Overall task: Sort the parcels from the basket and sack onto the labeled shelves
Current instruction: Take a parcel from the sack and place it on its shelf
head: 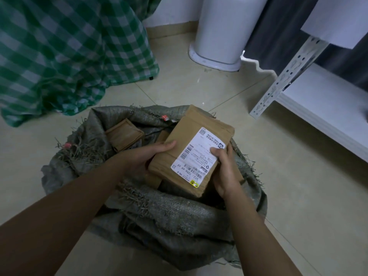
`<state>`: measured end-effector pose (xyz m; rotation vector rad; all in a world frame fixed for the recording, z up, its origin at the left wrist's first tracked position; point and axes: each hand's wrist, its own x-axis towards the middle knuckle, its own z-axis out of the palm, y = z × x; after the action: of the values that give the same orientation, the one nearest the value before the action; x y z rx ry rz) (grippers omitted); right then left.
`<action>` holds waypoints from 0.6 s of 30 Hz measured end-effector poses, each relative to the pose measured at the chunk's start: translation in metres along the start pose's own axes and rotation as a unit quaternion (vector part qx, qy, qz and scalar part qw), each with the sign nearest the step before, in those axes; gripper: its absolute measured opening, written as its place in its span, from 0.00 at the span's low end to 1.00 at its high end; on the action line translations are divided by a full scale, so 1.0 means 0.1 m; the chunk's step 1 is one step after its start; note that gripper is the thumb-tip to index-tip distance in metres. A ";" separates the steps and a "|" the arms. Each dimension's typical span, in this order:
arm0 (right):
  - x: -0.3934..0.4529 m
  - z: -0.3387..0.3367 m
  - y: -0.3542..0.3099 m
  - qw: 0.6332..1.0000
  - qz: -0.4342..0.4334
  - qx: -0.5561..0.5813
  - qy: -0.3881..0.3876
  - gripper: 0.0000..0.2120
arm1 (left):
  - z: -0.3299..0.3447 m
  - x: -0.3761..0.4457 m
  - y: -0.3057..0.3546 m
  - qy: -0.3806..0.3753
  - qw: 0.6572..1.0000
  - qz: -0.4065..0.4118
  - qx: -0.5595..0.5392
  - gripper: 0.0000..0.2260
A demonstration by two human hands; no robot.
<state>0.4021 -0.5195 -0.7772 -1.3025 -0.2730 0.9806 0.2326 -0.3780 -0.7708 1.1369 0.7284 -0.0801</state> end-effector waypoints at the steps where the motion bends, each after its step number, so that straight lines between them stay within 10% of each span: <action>1: 0.00 0.02 0.01 1.000 0.002 -0.002 -0.003 0.48 | -0.01 -0.03 0.00 -0.004 1.000 -0.002 0.004 0.39; 9: -0.01 0.06 0.05 0.996 -0.021 -0.083 0.036 0.53 | 0.01 0.01 0.02 0.150 0.977 0.092 0.121 0.43; 12: -0.05 0.03 0.05 0.938 -0.147 -0.301 0.088 0.50 | -0.07 0.01 0.07 0.260 0.867 0.203 0.374 0.50; 15: -0.07 0.06 0.06 0.865 -0.257 -0.430 0.044 0.50 | -0.16 0.01 0.11 0.299 0.679 0.237 0.627 0.54; 18: -0.06 0.11 0.08 0.851 -0.245 -0.464 0.005 0.55 | -0.16 0.02 0.11 0.313 0.598 0.268 0.687 0.54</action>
<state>0.3871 -0.5166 -0.7793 -1.9602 -1.1160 0.3671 0.2309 -0.3590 -0.7670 2.9760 0.8712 0.3755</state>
